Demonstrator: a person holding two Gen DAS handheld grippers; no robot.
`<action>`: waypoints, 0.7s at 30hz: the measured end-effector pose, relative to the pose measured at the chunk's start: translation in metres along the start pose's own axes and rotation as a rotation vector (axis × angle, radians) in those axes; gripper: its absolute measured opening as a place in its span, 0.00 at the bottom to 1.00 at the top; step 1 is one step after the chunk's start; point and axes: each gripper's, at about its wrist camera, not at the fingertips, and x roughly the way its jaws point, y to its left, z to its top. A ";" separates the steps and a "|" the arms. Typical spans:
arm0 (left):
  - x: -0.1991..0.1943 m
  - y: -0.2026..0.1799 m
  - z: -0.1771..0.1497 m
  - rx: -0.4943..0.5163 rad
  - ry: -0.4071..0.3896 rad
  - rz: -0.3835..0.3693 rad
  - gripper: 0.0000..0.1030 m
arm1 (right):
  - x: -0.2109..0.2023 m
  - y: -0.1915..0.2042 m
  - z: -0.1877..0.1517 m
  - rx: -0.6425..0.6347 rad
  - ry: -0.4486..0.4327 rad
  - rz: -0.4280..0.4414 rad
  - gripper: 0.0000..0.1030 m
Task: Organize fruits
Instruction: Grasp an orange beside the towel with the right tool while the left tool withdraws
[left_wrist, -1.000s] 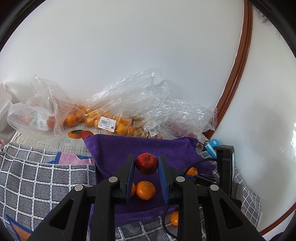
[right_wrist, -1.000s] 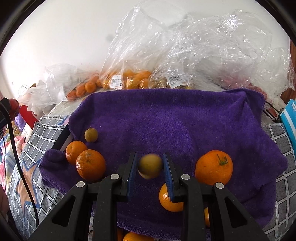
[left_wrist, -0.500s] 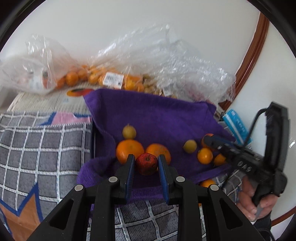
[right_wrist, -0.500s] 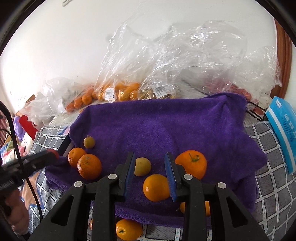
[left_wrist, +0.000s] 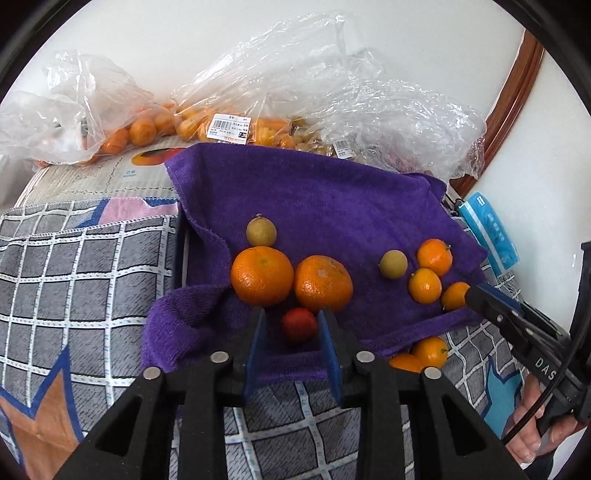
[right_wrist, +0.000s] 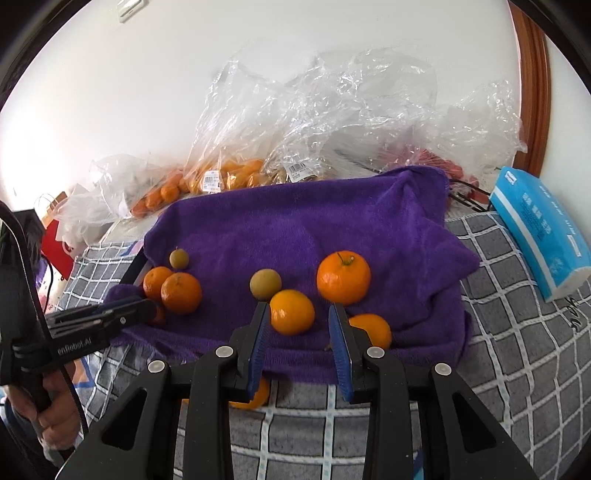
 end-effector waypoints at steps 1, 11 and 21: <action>-0.005 0.002 -0.001 -0.004 -0.006 0.016 0.36 | -0.002 0.000 -0.003 0.002 0.003 0.000 0.32; -0.062 0.039 -0.033 -0.043 -0.075 0.016 0.49 | -0.003 0.011 -0.024 -0.006 0.044 -0.003 0.32; -0.059 0.061 -0.079 -0.055 -0.022 0.045 0.49 | 0.007 0.024 -0.035 0.038 0.081 0.084 0.32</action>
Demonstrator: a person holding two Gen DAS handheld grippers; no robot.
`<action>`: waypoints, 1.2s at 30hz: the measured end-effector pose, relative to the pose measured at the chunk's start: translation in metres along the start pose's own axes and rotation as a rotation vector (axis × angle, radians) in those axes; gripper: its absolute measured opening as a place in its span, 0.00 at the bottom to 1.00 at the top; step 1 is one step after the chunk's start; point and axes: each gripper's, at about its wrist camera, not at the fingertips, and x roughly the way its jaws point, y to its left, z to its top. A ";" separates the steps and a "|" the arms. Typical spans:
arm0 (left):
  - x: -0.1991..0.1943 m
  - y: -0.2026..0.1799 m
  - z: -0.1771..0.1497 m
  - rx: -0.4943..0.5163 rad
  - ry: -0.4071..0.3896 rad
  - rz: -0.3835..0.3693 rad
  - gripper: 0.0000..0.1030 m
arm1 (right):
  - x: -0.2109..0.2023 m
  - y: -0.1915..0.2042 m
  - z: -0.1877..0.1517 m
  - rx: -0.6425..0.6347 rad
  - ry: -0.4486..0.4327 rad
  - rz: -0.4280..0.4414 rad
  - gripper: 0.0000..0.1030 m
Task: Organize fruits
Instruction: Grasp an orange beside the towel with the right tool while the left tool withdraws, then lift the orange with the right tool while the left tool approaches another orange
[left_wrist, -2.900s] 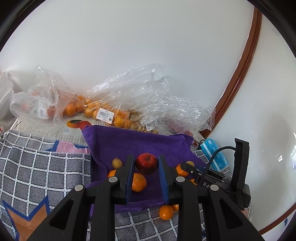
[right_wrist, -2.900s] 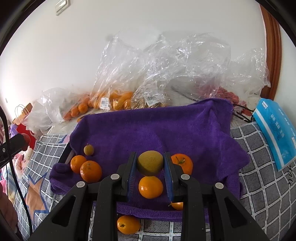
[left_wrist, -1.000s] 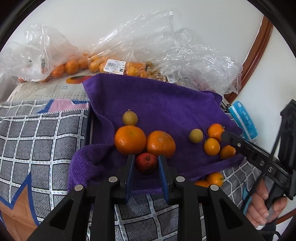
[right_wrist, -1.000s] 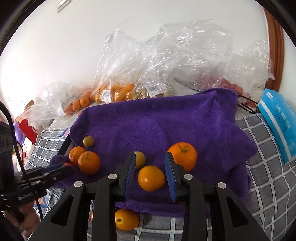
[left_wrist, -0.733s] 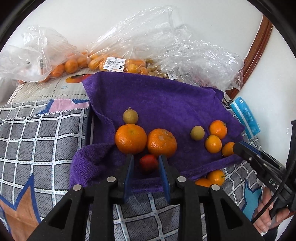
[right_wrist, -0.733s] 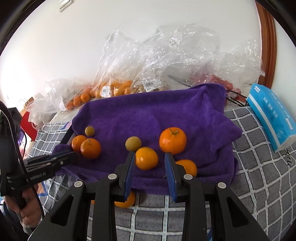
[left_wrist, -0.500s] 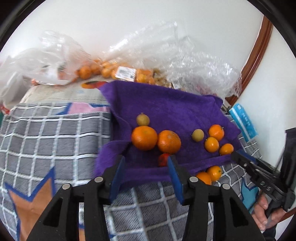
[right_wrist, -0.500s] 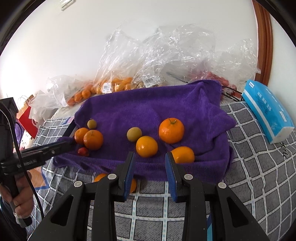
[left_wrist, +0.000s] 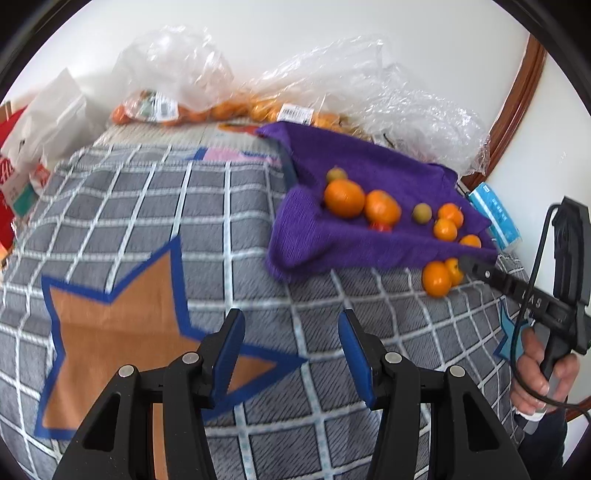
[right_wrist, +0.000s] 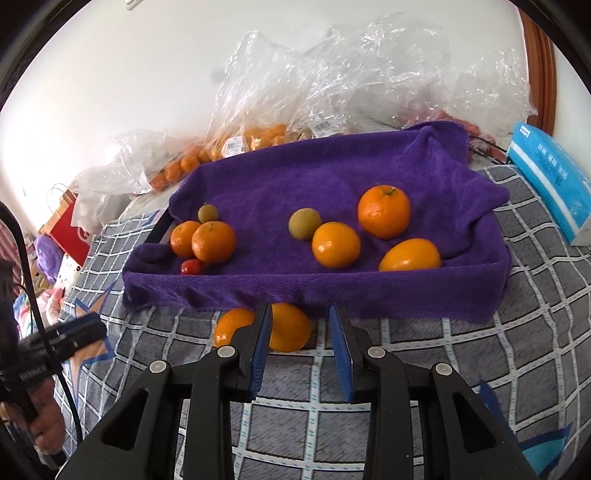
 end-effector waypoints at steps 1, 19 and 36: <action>0.001 0.002 -0.003 -0.007 0.008 -0.008 0.49 | 0.001 0.002 0.000 -0.002 0.005 0.003 0.32; -0.003 -0.005 -0.030 0.038 -0.055 0.048 0.55 | 0.002 0.023 -0.016 -0.050 0.030 -0.037 0.33; -0.032 -0.001 -0.040 -0.076 -0.086 -0.283 0.52 | -0.057 -0.021 -0.064 0.029 -0.050 -0.167 0.33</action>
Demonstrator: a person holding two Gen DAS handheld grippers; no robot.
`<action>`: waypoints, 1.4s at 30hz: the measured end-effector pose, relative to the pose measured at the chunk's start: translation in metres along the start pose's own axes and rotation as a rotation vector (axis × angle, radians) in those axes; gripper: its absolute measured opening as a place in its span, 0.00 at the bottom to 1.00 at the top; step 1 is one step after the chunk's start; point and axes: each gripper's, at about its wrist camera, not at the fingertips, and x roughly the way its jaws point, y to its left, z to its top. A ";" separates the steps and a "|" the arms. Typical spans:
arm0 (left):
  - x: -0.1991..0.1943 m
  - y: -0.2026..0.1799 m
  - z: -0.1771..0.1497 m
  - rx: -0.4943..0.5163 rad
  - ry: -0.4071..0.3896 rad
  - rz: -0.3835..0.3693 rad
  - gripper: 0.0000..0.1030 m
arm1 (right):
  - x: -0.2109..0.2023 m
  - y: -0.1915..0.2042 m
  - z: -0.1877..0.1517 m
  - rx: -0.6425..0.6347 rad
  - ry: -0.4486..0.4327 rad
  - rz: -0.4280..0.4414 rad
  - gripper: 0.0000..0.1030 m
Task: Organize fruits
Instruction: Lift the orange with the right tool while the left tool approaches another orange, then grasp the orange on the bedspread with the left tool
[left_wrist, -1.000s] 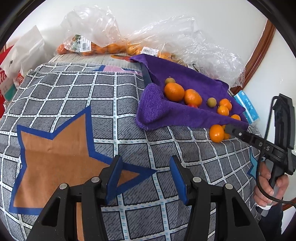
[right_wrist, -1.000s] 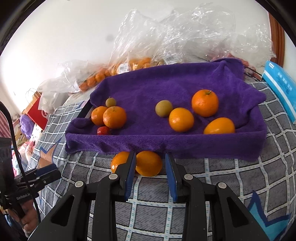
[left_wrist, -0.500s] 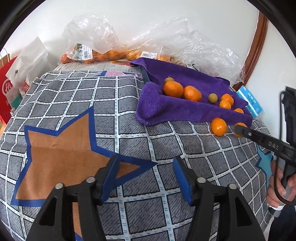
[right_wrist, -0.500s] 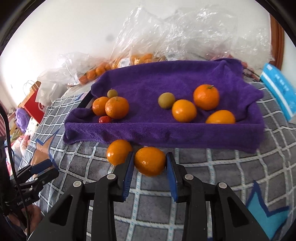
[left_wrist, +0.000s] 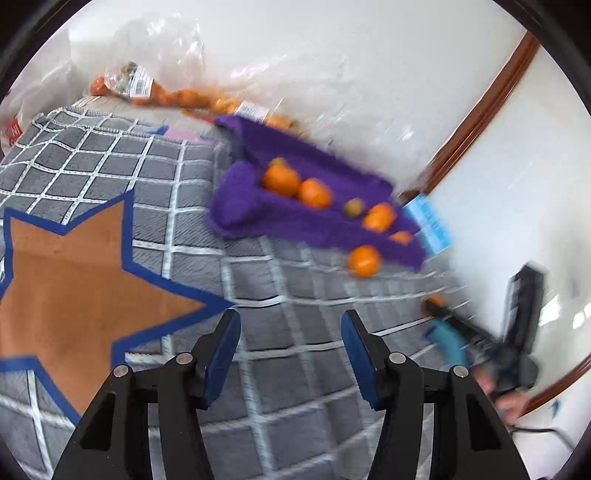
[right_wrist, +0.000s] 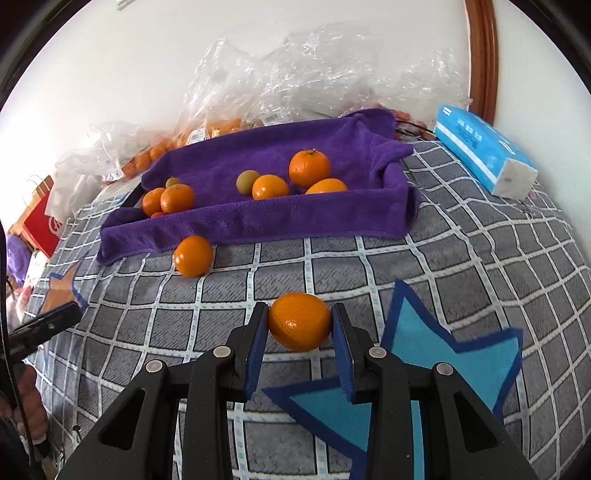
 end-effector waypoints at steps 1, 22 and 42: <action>-0.006 -0.007 -0.001 0.023 -0.029 0.012 0.52 | -0.003 -0.001 -0.001 0.000 -0.008 0.002 0.33; -0.008 -0.091 0.023 0.187 -0.124 -0.036 0.52 | -0.036 -0.032 0.011 0.026 -0.113 0.035 0.33; 0.108 -0.106 0.037 0.187 0.068 0.171 0.52 | 0.000 -0.048 0.002 0.042 -0.063 0.041 0.33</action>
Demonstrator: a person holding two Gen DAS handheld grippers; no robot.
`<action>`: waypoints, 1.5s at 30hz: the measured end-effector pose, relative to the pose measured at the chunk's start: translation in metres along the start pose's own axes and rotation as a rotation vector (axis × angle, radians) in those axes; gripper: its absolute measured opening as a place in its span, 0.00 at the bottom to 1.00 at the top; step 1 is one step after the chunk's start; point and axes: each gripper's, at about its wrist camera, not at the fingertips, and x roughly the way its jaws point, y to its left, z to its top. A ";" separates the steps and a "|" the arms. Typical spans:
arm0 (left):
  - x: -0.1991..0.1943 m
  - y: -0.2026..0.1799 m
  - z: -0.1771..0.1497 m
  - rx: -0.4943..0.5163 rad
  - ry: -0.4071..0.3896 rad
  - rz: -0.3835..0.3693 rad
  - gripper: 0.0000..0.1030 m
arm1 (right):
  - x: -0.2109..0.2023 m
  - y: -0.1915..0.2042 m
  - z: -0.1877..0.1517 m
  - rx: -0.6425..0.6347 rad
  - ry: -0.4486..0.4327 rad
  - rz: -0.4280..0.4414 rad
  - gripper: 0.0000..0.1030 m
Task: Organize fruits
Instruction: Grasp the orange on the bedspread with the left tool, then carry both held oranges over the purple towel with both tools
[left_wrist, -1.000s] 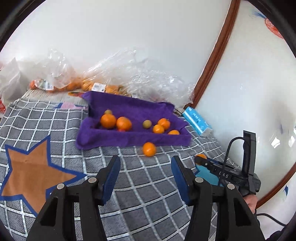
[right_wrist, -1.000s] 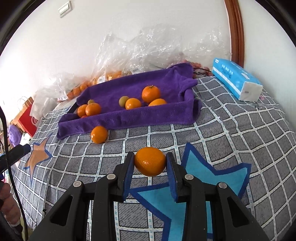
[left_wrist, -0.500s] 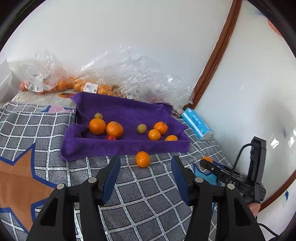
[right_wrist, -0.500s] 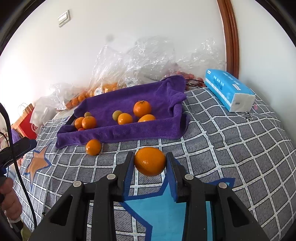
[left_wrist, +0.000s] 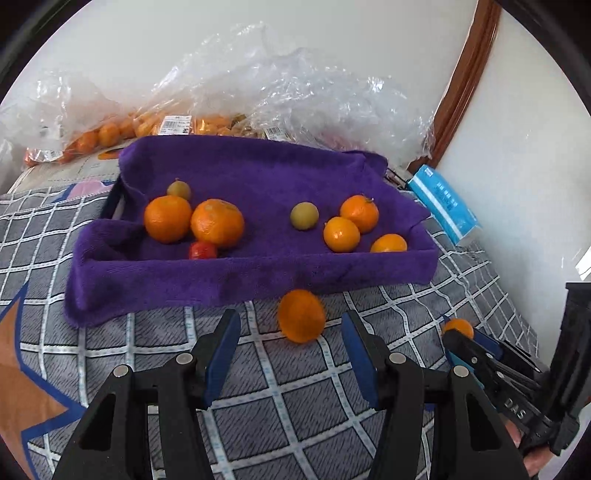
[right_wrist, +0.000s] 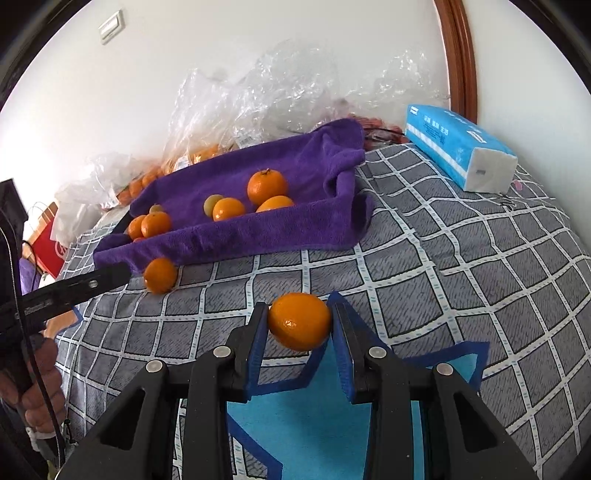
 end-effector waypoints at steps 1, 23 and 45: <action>0.005 -0.002 0.000 0.003 0.009 0.006 0.52 | 0.000 0.001 0.000 -0.006 0.002 0.005 0.33; 0.007 0.002 -0.019 0.020 0.029 0.138 0.29 | 0.008 -0.009 0.001 0.052 0.047 0.019 0.33; -0.056 0.075 -0.064 -0.047 -0.026 0.242 0.29 | 0.011 0.031 -0.007 -0.018 0.085 -0.064 0.33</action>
